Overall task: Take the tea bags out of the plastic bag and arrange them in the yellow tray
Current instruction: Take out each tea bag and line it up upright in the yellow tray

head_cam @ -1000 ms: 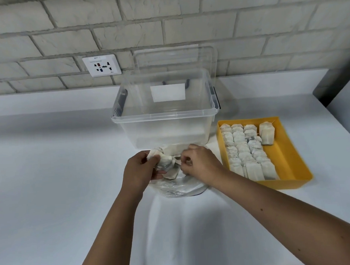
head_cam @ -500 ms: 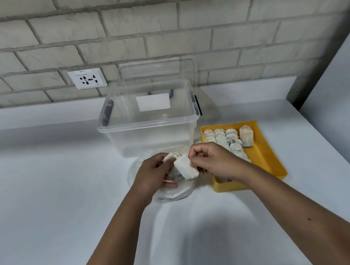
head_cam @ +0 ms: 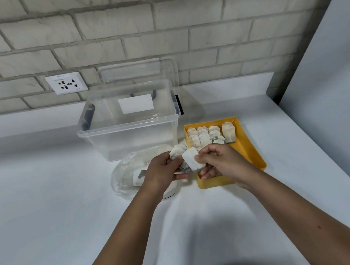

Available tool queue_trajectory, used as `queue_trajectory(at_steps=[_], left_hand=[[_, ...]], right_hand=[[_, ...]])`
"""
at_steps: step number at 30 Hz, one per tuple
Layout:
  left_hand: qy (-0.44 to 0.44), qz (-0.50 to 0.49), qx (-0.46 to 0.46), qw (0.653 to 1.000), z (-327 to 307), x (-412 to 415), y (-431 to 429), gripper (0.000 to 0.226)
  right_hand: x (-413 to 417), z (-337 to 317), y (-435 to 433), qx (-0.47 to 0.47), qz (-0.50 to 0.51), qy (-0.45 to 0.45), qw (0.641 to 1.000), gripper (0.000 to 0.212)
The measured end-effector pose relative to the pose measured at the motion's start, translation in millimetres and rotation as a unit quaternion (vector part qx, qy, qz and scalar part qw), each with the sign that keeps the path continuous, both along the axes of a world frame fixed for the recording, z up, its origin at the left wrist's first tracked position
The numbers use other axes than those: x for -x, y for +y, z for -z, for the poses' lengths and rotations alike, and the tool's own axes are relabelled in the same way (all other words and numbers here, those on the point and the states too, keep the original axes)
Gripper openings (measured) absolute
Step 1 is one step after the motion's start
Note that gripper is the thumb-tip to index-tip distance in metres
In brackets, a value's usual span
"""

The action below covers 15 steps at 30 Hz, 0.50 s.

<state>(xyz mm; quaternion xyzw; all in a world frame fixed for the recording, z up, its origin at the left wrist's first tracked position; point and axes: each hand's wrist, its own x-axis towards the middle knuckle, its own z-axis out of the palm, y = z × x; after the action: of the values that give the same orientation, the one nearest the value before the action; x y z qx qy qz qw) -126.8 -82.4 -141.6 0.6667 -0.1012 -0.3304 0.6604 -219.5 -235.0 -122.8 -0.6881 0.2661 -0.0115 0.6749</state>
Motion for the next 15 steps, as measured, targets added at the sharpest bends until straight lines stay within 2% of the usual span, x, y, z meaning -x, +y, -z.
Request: queue_trajectory(at_steps=[2,4,7,9,13,15], left_hand=[[-0.019,0.01,-0.01,1.0,0,2,-9,0.013],[-0.033,0.013,-0.014,0.999,-1,3,-18,0.016],[-0.045,0.008,-0.018,0.999,-1,0,-31,0.017],[-0.05,0.011,-0.027,0.998,0,-1,-38,0.016],[-0.062,0.026,-0.045,0.997,3,-1,-51,0.008],[-0.061,0.034,-0.042,0.997,6,0,-58,0.008]], right_hand=[[4,3,-6,0.026,0.002,-0.011,1.0,0.014],[7,6,-16,0.114,0.001,-0.009,0.993,0.011],[16,1,-44,0.269,0.02,0.006,0.963,0.008],[22,-5,-69,0.332,0.042,0.019,0.942,0.009],[21,-3,-114,0.431,0.055,0.08,0.897,0.01],[16,0,-128,0.442,0.053,0.103,0.89,0.013]])
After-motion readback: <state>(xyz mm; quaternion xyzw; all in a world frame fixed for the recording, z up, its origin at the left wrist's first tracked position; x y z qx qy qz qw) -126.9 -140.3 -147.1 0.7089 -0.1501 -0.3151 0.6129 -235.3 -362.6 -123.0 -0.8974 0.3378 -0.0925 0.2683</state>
